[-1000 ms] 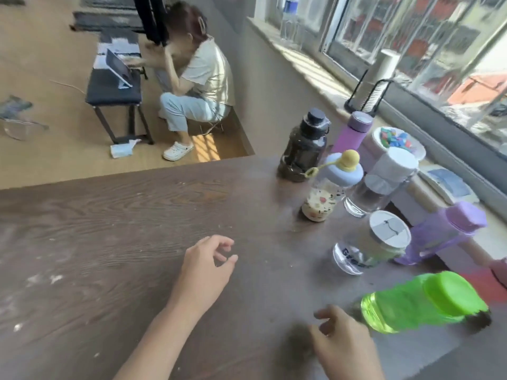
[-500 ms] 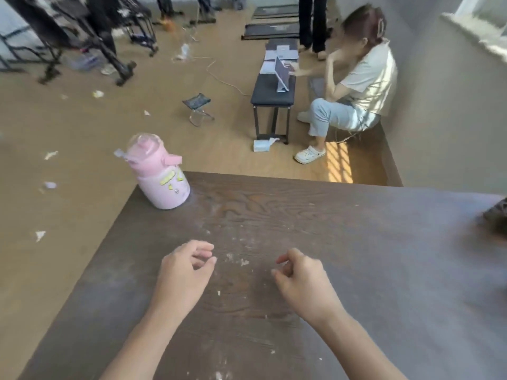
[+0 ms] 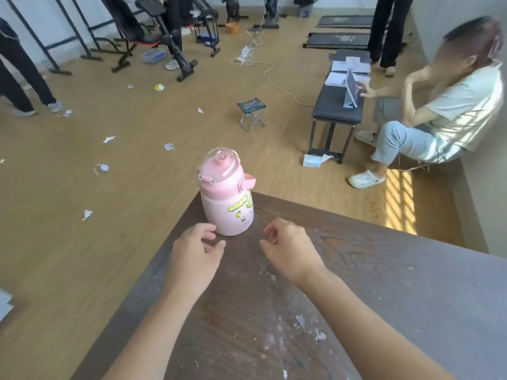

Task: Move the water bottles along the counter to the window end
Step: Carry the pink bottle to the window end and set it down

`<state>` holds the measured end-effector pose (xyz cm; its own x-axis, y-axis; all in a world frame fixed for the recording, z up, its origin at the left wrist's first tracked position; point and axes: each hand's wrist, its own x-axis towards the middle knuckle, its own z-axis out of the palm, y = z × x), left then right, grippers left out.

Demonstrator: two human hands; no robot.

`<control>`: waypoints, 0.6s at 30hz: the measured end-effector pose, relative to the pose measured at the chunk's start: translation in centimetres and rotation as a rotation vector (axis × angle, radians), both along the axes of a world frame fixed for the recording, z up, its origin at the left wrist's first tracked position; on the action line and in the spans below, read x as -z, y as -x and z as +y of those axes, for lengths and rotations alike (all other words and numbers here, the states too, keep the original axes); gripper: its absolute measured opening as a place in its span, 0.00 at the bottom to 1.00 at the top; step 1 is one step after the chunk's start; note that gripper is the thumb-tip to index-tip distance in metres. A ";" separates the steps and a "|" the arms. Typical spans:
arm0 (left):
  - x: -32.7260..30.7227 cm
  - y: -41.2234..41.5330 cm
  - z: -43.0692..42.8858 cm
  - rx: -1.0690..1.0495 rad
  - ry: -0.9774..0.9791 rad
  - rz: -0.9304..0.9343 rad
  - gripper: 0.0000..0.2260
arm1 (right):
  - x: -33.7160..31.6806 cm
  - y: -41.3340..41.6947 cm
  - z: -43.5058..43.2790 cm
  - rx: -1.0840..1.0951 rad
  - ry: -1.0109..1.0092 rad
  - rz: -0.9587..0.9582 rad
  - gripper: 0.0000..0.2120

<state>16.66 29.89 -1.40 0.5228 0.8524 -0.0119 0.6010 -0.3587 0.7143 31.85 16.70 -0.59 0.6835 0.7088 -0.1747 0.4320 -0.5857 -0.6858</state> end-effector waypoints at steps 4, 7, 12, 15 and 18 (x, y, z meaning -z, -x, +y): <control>2.4 -1.0 4.3 0.023 -0.042 0.048 0.23 | 0.9 -1.8 5.1 -0.027 -0.021 0.012 0.21; 2.6 -1.3 6.6 0.133 0.002 0.001 0.27 | 1.3 -2.5 7.1 -0.089 -0.049 0.060 0.34; 2.3 -2.4 8.3 0.263 0.110 -0.131 0.28 | 2.0 -3.0 7.6 -0.124 -0.155 0.062 0.36; 3.6 -2.4 8.7 0.245 0.149 -0.164 0.29 | 2.2 -2.9 7.6 -0.114 -0.199 0.065 0.34; 3.5 -2.6 8.2 0.232 0.162 -0.179 0.29 | 1.9 -2.9 7.0 -0.093 -0.247 0.060 0.35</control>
<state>19.30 38.05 -4.94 0.7090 0.7046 -0.0285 0.3767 -0.3442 0.8600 34.73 23.69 -2.50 0.6074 0.7939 -0.0273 0.4298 -0.3574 -0.8292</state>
